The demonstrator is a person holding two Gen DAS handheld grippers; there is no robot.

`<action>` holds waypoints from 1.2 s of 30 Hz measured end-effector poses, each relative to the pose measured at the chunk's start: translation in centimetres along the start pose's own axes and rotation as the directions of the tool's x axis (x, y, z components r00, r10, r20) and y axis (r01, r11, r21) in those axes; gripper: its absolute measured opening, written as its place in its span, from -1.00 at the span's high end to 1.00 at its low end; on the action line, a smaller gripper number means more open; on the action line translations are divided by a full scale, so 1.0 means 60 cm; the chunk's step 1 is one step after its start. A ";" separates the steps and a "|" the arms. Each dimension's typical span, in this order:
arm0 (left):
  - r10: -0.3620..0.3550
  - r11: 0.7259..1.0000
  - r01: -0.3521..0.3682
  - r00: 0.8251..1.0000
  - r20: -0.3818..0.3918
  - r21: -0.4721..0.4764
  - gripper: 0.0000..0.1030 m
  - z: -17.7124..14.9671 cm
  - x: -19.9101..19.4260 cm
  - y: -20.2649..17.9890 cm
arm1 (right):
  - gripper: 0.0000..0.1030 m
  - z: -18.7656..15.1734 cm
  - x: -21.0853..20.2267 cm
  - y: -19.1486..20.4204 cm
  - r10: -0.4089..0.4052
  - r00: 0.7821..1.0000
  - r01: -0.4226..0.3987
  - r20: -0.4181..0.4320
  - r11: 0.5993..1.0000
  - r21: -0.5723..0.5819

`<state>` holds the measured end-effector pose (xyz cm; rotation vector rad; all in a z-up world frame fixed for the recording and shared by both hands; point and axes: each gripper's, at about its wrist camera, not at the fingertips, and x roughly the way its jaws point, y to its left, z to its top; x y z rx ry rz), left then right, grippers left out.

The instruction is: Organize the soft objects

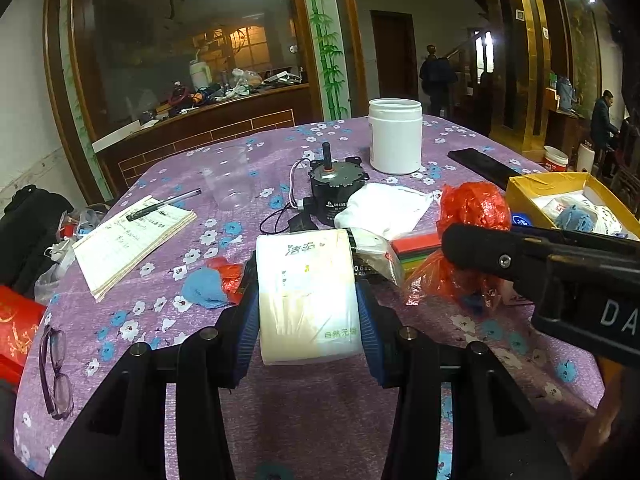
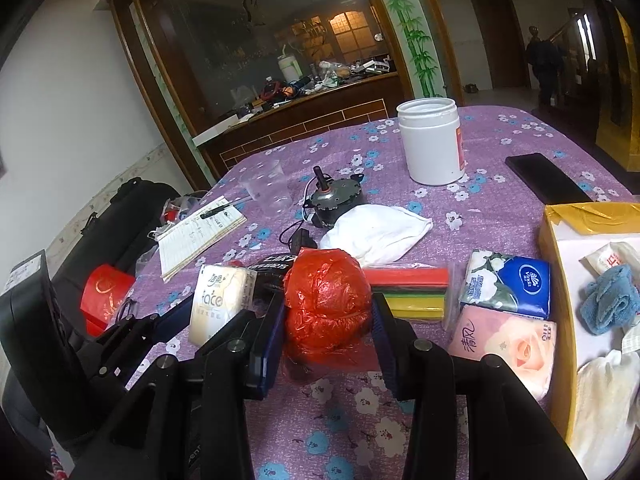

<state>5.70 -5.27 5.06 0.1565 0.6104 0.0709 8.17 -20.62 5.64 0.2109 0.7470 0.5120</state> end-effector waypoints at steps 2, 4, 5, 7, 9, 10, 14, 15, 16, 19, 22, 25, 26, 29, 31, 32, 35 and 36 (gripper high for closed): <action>0.002 1.000 -0.002 1.000 -0.002 0.001 0.15 0.000 0.001 0.000 | 0.18 0.000 -0.001 0.001 0.000 1.000 0.000 0.002 1.000 -0.003; 0.005 1.000 -0.005 1.000 -0.003 0.002 0.15 -0.002 0.001 -0.001 | 0.18 0.000 -0.002 0.002 0.000 1.000 0.000 0.004 1.000 -0.005; 0.005 1.000 -0.005 1.000 -0.003 0.003 0.15 -0.002 0.001 -0.001 | 0.18 0.000 -0.002 0.002 0.001 1.000 -0.001 0.005 1.000 -0.005; 0.007 1.000 -0.007 1.000 -0.002 0.005 0.15 -0.002 0.001 -0.001 | 0.18 0.000 -0.004 0.003 0.001 1.000 -0.001 0.007 1.000 -0.005; 0.007 1.000 -0.007 1.000 -0.002 0.005 0.15 -0.002 0.001 -0.001 | 0.17 0.001 -0.005 0.003 0.001 1.000 -0.001 0.008 1.000 -0.006; 0.009 1.000 -0.009 1.000 -0.001 0.006 0.15 -0.003 0.002 -0.002 | 0.17 0.001 -0.004 0.003 0.002 1.000 -0.002 0.007 1.000 -0.006; 0.019 1.000 -0.019 1.000 0.002 0.012 0.15 -0.004 0.001 -0.003 | 0.17 0.001 -0.005 0.002 0.001 1.000 -0.001 0.012 1.000 -0.006; 0.020 1.000 -0.020 1.000 0.003 0.012 0.15 -0.004 0.001 -0.003 | 0.17 0.002 -0.006 0.002 0.001 1.000 -0.001 0.012 1.000 -0.007; 0.021 1.000 -0.021 1.000 0.004 0.013 0.15 -0.004 0.001 -0.002 | 0.17 0.002 -0.006 0.003 0.001 1.000 -0.001 0.013 1.000 -0.007; 0.024 1.000 -0.024 1.000 0.006 0.014 0.15 -0.003 0.000 -0.002 | 0.17 0.003 -0.006 0.003 0.001 1.000 -0.001 0.013 1.000 -0.008; 0.026 1.000 -0.027 1.000 0.008 0.015 0.15 -0.003 -0.001 -0.002 | 0.17 0.003 -0.006 0.003 0.000 1.000 0.000 0.015 1.000 -0.010; 0.029 0.999 -0.029 1.000 0.009 0.018 0.15 -0.003 -0.001 -0.002 | 0.17 0.003 -0.006 0.004 0.000 1.000 0.000 0.014 1.000 -0.010; 0.030 0.999 -0.030 1.000 0.010 0.018 0.15 -0.002 -0.001 -0.002 | 0.17 0.003 -0.006 0.004 0.000 1.000 0.000 0.015 1.000 -0.010; 0.031 0.999 -0.031 0.999 0.011 0.018 0.15 -0.003 -0.001 -0.002 | 0.17 0.004 -0.006 0.004 -0.001 1.000 0.002 0.017 1.000 -0.012; 0.032 0.999 -0.032 0.999 0.012 0.019 0.15 -0.002 -0.001 -0.002 | 0.17 0.004 -0.006 0.004 -0.003 1.000 0.003 0.017 1.000 -0.012; 0.033 0.999 -0.033 0.999 0.012 0.020 0.15 -0.002 -0.001 -0.002 | 0.17 0.004 -0.005 0.004 -0.003 1.000 0.003 0.016 1.000 -0.012; 0.034 0.999 -0.035 0.999 0.014 0.021 0.15 -0.003 -0.002 -0.003 | 0.17 0.004 -0.007 0.003 -0.002 1.000 0.002 0.016 1.000 -0.012; 0.036 0.999 -0.036 0.999 0.015 0.023 0.15 -0.003 -0.003 -0.004 | 0.17 0.003 -0.006 0.004 -0.002 1.000 0.002 0.017 1.000 -0.013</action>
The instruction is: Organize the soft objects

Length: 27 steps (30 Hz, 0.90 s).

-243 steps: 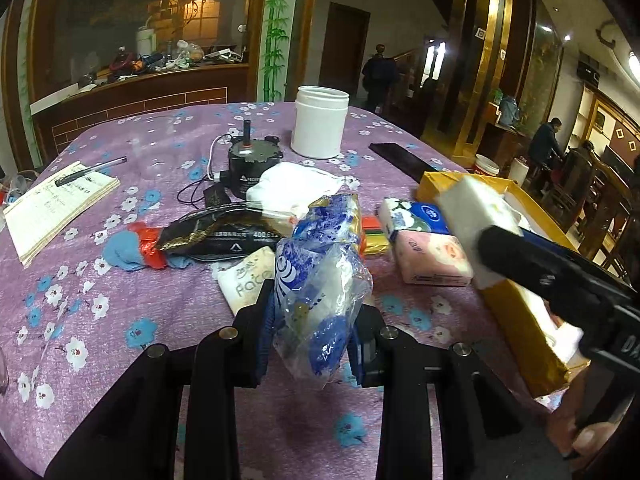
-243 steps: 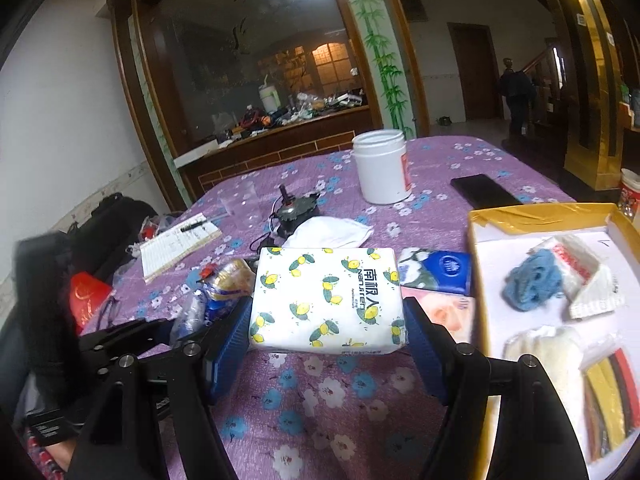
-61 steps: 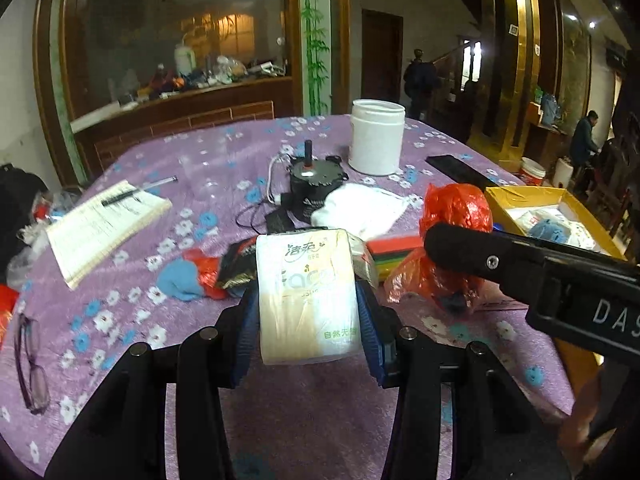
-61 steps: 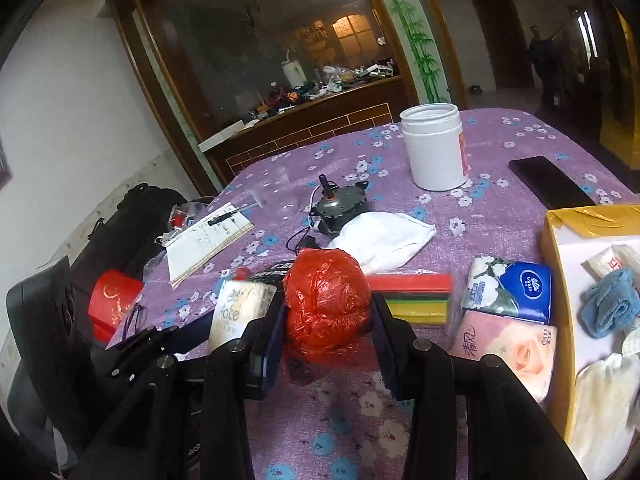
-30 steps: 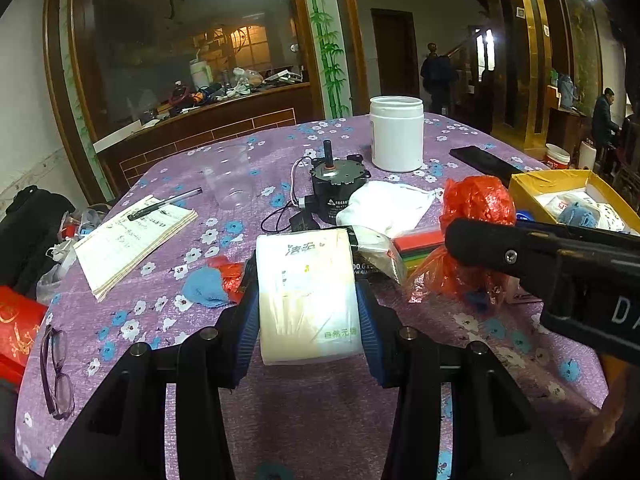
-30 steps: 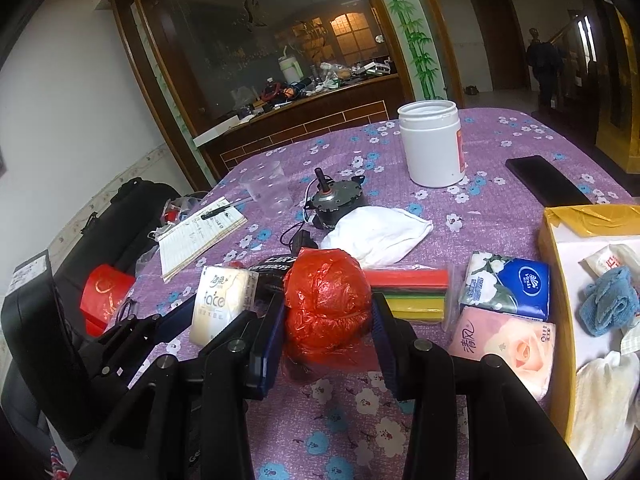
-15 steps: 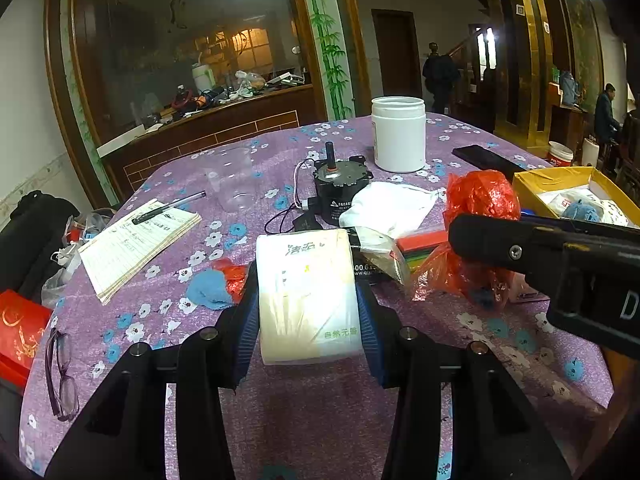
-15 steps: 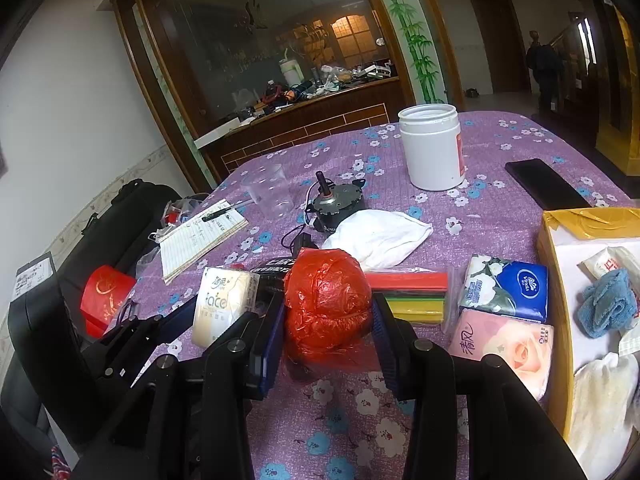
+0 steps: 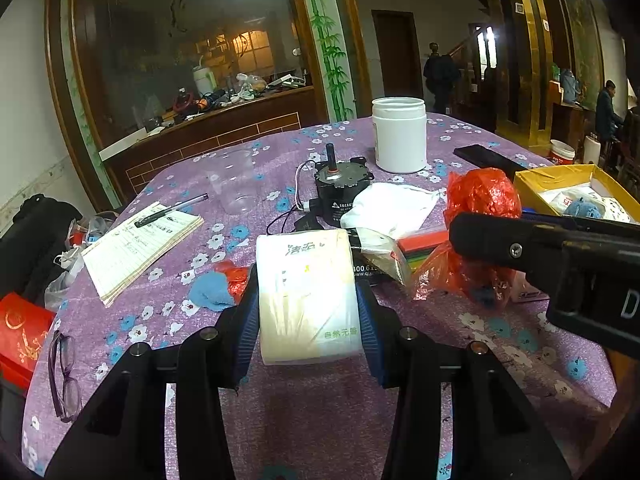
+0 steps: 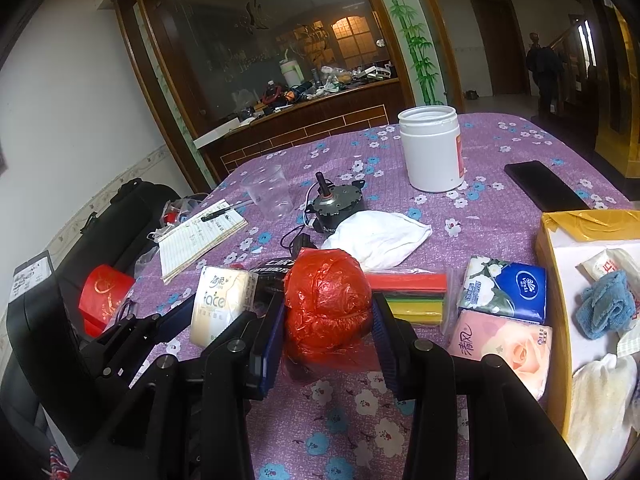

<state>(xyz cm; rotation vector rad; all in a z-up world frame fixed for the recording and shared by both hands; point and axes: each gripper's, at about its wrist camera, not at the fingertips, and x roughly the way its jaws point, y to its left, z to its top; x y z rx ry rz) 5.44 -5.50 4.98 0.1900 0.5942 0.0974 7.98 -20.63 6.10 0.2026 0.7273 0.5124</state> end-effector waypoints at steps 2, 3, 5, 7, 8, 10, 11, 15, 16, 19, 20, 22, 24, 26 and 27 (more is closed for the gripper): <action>0.003 1.000 -0.003 1.000 0.001 0.002 0.15 0.000 -0.001 0.000 | 0.17 0.001 0.000 -0.001 0.000 1.000 0.000 0.002 1.000 0.000; 0.004 1.000 -0.004 1.000 0.003 0.003 0.15 0.000 -0.001 0.001 | 0.17 0.001 -0.001 -0.001 -0.001 1.000 0.001 0.004 1.000 0.000; 0.005 1.000 -0.005 1.000 0.003 0.005 0.15 0.000 -0.001 0.001 | 0.17 0.002 -0.001 -0.001 -0.003 1.000 0.003 0.006 1.000 -0.001; 0.005 1.000 -0.005 1.000 0.004 0.006 0.15 0.000 -0.002 0.000 | 0.17 0.002 -0.001 -0.002 -0.002 1.000 0.002 0.007 1.000 0.000; 0.004 1.000 -0.004 1.000 0.006 0.008 0.15 0.000 -0.002 0.000 | 0.17 0.002 -0.001 -0.001 -0.003 1.000 0.003 0.007 1.000 0.000; 0.006 1.000 -0.007 1.000 0.012 0.013 0.15 0.001 -0.004 -0.002 | 0.17 0.003 -0.002 -0.002 -0.004 1.000 0.004 0.010 1.000 0.000; 0.007 1.000 -0.008 1.000 0.014 0.016 0.15 0.001 -0.004 -0.003 | 0.17 0.002 -0.003 -0.002 -0.005 1.000 0.005 0.011 1.000 -0.001; 0.009 1.000 -0.010 1.000 0.027 0.023 0.15 0.002 -0.010 -0.005 | 0.17 0.002 -0.005 -0.002 -0.017 1.000 0.017 0.017 1.000 -0.004; 0.009 1.000 -0.010 1.000 0.030 0.023 0.15 0.002 -0.010 -0.006 | 0.17 0.002 -0.006 -0.003 -0.023 1.000 0.023 0.019 1.000 -0.004; 0.011 1.000 -0.012 0.999 0.040 0.028 0.15 0.002 -0.014 -0.007 | 0.17 0.003 -0.007 -0.007 -0.041 0.999 0.041 0.030 0.999 -0.001; 0.013 1.000 -0.014 0.999 0.048 0.028 0.15 0.003 -0.016 -0.007 | 0.17 0.004 -0.008 -0.008 -0.049 0.998 0.049 0.034 0.999 0.000; 0.015 0.999 -0.016 0.998 0.062 0.029 0.15 0.003 -0.021 -0.007 | 0.17 0.004 -0.011 -0.012 -0.069 0.997 0.068 0.042 0.998 0.006; 0.018 0.999 -0.020 0.997 0.072 0.033 0.15 0.003 -0.024 -0.008 | 0.17 0.005 -0.018 -0.015 -0.084 0.995 0.084 0.050 0.996 0.010; 0.018 0.999 -0.021 0.997 0.080 0.037 0.15 0.002 -0.027 -0.010 | 0.17 0.004 -0.032 -0.019 -0.094 0.994 0.093 0.056 0.995 0.019; 0.018 0.999 -0.021 0.996 0.083 0.039 0.15 0.002 -0.028 -0.012 | 0.17 0.002 -0.042 -0.022 -0.101 0.993 0.100 0.061 0.995 0.020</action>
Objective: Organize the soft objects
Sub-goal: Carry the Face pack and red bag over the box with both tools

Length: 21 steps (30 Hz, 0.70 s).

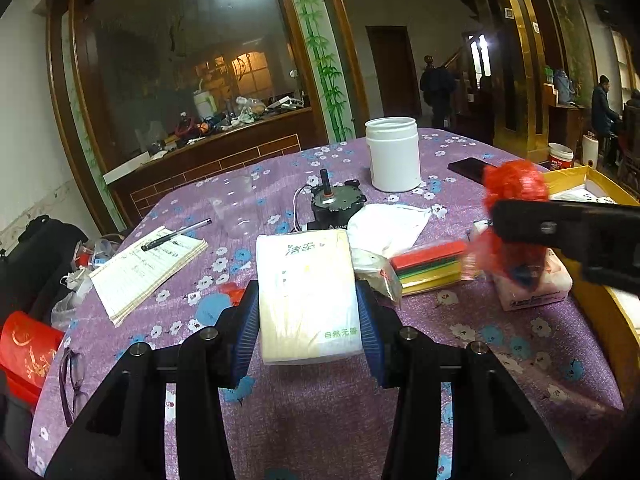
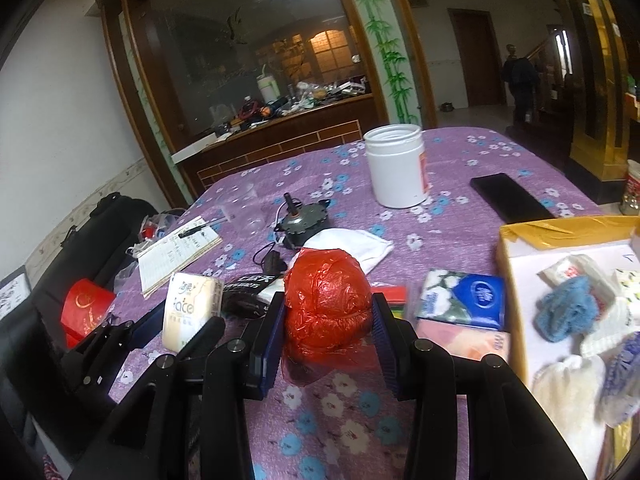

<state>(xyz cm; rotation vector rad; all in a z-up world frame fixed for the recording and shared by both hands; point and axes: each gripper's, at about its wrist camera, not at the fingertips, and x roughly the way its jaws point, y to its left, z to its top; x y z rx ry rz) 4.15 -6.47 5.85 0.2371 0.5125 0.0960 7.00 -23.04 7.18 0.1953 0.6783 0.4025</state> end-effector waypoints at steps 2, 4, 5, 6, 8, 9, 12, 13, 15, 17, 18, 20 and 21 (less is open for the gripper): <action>-0.009 1.000 0.009 1.000 0.008 0.000 0.15 0.001 -0.003 -0.001 | 0.17 -0.002 -0.016 -0.009 -0.005 1.000 0.005 0.000 1.000 0.001; -0.033 0.999 0.033 0.999 0.012 -0.004 0.15 0.002 -0.006 0.000 | 0.17 -0.005 -0.035 -0.025 -0.019 1.000 0.019 0.000 1.000 0.011; -0.056 0.998 0.056 0.998 0.012 -0.007 0.15 0.003 -0.007 -0.001 | 0.17 -0.006 -0.048 -0.039 -0.032 0.999 0.032 0.001 0.999 0.018; -0.076 0.997 0.076 0.997 0.007 -0.008 0.15 0.003 -0.006 -0.003 | 0.17 -0.008 -0.058 -0.049 -0.040 0.999 0.040 0.004 0.999 0.026; -0.120 0.993 0.120 0.993 -0.014 -0.016 0.16 0.006 -0.005 -0.009 | 0.16 -0.014 -0.091 -0.087 -0.078 0.997 0.077 0.023 0.996 0.054; -0.142 0.990 0.141 0.990 -0.019 -0.021 0.16 0.008 -0.007 -0.012 | 0.16 -0.017 -0.107 -0.107 -0.095 0.995 0.093 0.032 0.993 0.072; -0.179 0.984 0.179 0.984 -0.013 0.004 0.16 0.016 -0.031 -0.038 | 0.15 -0.029 -0.159 -0.177 -0.159 0.986 0.151 0.051 0.979 0.135; -0.200 0.980 0.200 0.980 -0.010 0.016 0.16 0.021 -0.042 -0.053 | 0.15 -0.034 -0.172 -0.199 -0.182 0.982 0.172 0.054 0.973 0.155; -0.266 0.963 0.267 0.964 -0.015 0.026 0.16 0.034 -0.063 -0.087 | 0.14 -0.043 -0.197 -0.245 -0.216 0.975 0.203 0.049 0.959 0.197; -0.328 0.944 0.329 0.944 -0.023 0.033 0.16 0.045 -0.081 -0.119 | 0.14 -0.053 -0.213 -0.278 -0.243 0.969 0.231 0.034 0.949 0.214; -0.372 0.927 0.373 0.928 -0.027 0.041 0.16 0.053 -0.092 -0.145 | 0.14 -0.056 -0.219 -0.290 -0.253 0.967 0.239 0.034 0.945 0.224; -0.440 0.896 0.441 0.897 -0.042 0.052 0.15 0.063 -0.105 -0.188 | 0.14 -0.063 -0.230 -0.313 -0.271 0.962 0.256 0.029 0.935 0.245; -0.474 0.877 0.477 0.879 -0.059 0.052 0.15 0.066 -0.109 -0.211 | 0.14 -0.068 -0.233 -0.326 -0.281 0.960 0.267 0.019 0.930 0.253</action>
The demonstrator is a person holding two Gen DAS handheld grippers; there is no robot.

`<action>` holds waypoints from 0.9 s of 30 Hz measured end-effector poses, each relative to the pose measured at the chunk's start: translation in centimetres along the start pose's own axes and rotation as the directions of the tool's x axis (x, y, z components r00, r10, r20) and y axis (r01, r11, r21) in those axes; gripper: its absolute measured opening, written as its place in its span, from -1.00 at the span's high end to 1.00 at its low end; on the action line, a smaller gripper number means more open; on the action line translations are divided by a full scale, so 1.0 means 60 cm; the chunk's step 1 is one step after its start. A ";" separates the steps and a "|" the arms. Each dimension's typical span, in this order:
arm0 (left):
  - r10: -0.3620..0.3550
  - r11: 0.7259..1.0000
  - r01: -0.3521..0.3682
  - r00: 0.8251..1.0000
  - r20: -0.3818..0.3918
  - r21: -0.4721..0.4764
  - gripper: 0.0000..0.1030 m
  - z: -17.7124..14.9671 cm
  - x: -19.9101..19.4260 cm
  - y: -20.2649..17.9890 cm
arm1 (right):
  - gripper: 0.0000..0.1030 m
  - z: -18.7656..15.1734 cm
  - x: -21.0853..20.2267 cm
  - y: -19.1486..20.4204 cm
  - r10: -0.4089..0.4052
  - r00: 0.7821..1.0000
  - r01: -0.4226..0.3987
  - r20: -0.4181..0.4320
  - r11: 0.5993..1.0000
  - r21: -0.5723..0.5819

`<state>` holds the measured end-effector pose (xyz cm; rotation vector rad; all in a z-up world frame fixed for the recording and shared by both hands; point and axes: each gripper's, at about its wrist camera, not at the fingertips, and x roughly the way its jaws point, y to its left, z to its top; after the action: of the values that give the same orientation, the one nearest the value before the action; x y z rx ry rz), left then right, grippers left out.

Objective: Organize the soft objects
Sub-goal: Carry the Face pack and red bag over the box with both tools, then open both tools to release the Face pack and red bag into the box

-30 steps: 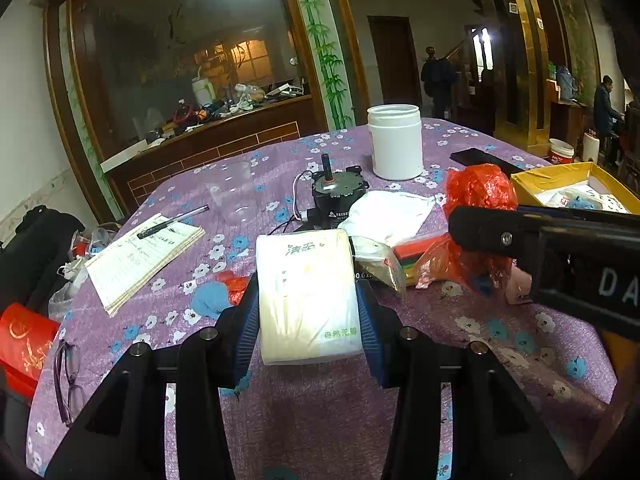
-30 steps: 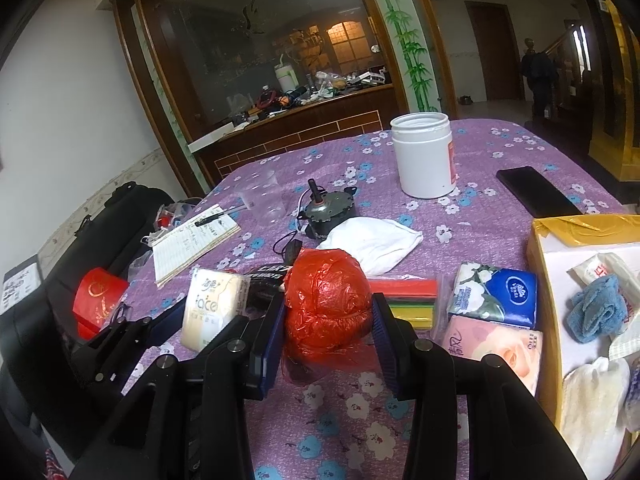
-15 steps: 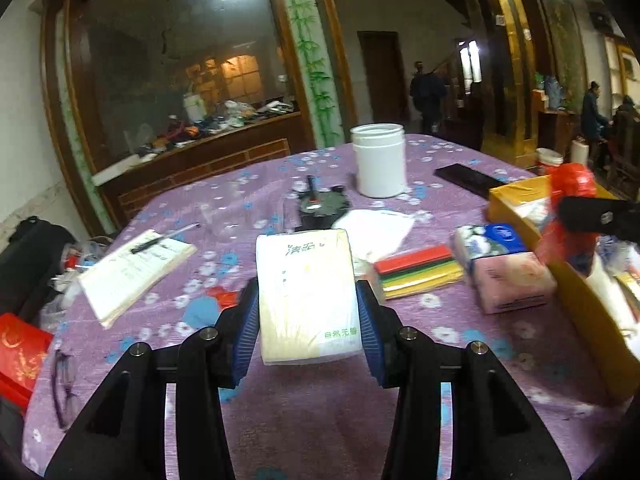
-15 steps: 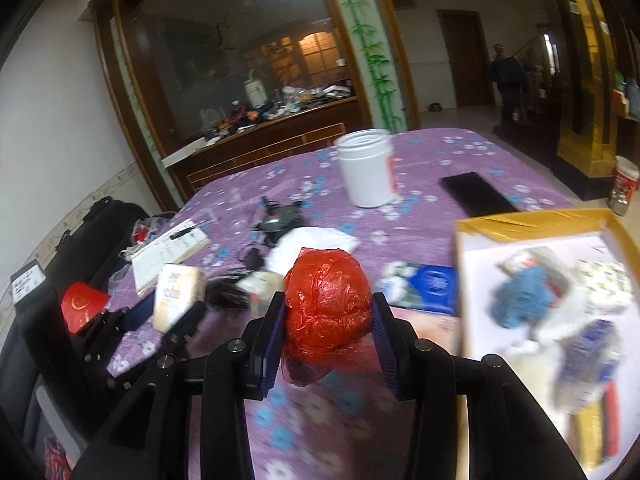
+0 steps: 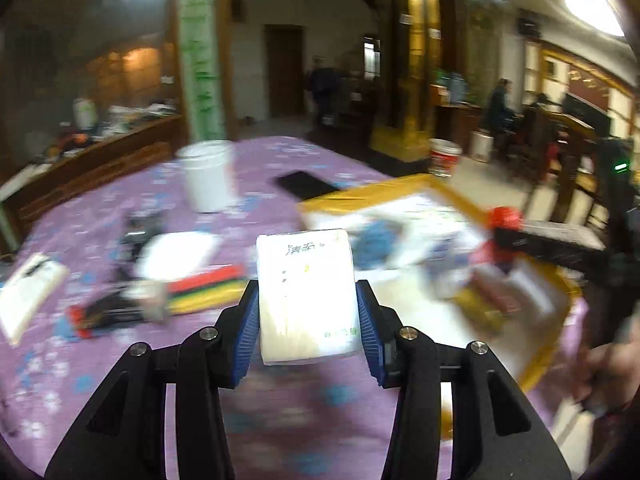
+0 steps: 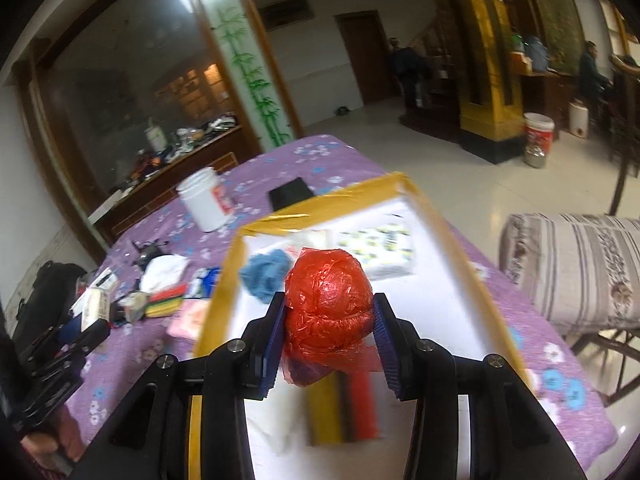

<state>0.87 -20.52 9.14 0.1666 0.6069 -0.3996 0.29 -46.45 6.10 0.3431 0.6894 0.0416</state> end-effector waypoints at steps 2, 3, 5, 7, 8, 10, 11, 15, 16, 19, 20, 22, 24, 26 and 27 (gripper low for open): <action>-0.072 0.997 0.072 0.997 -0.038 0.002 0.15 0.003 0.016 -0.038 | 0.14 -0.002 0.002 -0.014 -0.026 1.000 0.026 -0.009 1.000 0.001; -0.097 0.995 0.098 0.994 -0.057 0.003 0.15 0.003 0.024 -0.054 | 0.14 -0.005 0.004 -0.022 -0.037 0.999 0.037 -0.019 0.999 0.003; -0.138 0.990 0.141 0.985 -0.103 0.018 0.15 -0.002 0.044 -0.090 | 0.14 -0.009 0.007 -0.034 -0.041 0.998 0.041 -0.039 0.999 0.013; -0.148 0.987 0.155 0.979 -0.141 0.046 0.15 -0.010 0.061 -0.118 | 0.14 -0.015 0.009 -0.042 -0.048 0.997 0.049 -0.054 0.999 0.010; -0.149 0.985 0.161 0.975 -0.165 0.058 0.15 -0.015 0.071 -0.131 | 0.14 -0.019 0.011 -0.045 -0.050 0.997 0.050 -0.065 0.999 0.008; -0.153 0.984 0.168 0.970 -0.191 0.064 0.15 -0.021 0.080 -0.145 | 0.14 -0.024 0.017 -0.046 -0.050 0.995 0.050 -0.086 0.999 -0.002; -0.149 0.984 0.165 0.967 -0.204 0.064 0.14 -0.024 0.084 -0.150 | 0.13 -0.027 0.019 -0.047 -0.043 0.994 0.043 -0.096 0.999 -0.007; -0.126 0.986 0.146 0.968 -0.216 0.082 0.13 -0.031 0.089 -0.157 | 0.09 -0.035 0.022 -0.040 -0.050 0.992 0.045 -0.119 0.998 -0.040; -0.121 0.986 0.142 0.969 -0.214 0.085 0.11 -0.030 0.091 -0.157 | 0.02 -0.037 0.022 -0.038 -0.044 0.992 0.039 -0.121 0.998 -0.046; -0.141 0.984 0.160 0.969 -0.204 0.081 -0.07 -0.028 0.081 -0.156 | -0.09 -0.037 0.020 -0.034 -0.041 0.993 0.036 -0.115 0.998 -0.045; -0.142 0.984 0.160 0.970 -0.195 0.082 -0.09 -0.027 0.080 -0.152 | -0.14 -0.036 0.018 -0.032 -0.038 0.993 0.033 -0.113 0.999 -0.042; -0.139 0.983 0.157 0.975 -0.175 0.092 -0.10 -0.024 0.073 -0.148 | -0.21 -0.034 0.013 -0.029 -0.035 0.994 0.030 -0.105 0.999 -0.042; -0.145 0.983 0.161 0.975 -0.166 0.087 -0.10 -0.022 0.066 -0.145 | -0.33 -0.031 0.003 -0.026 -0.058 0.995 0.054 -0.076 0.997 -0.049; -0.149 0.984 0.162 0.977 -0.155 0.075 -0.10 -0.020 0.060 -0.140 | -0.37 -0.026 -0.005 -0.027 -0.071 0.996 0.068 -0.056 0.997 -0.045; -0.152 0.984 0.163 0.977 -0.150 0.065 -0.10 -0.017 0.055 -0.134 | -0.37 -0.024 -0.010 -0.028 -0.072 0.996 0.070 -0.044 0.997 -0.037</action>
<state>-0.50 -28.59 6.10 0.2232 0.7513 -0.5685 -1.24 -47.70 4.89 0.2843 0.7444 -0.0059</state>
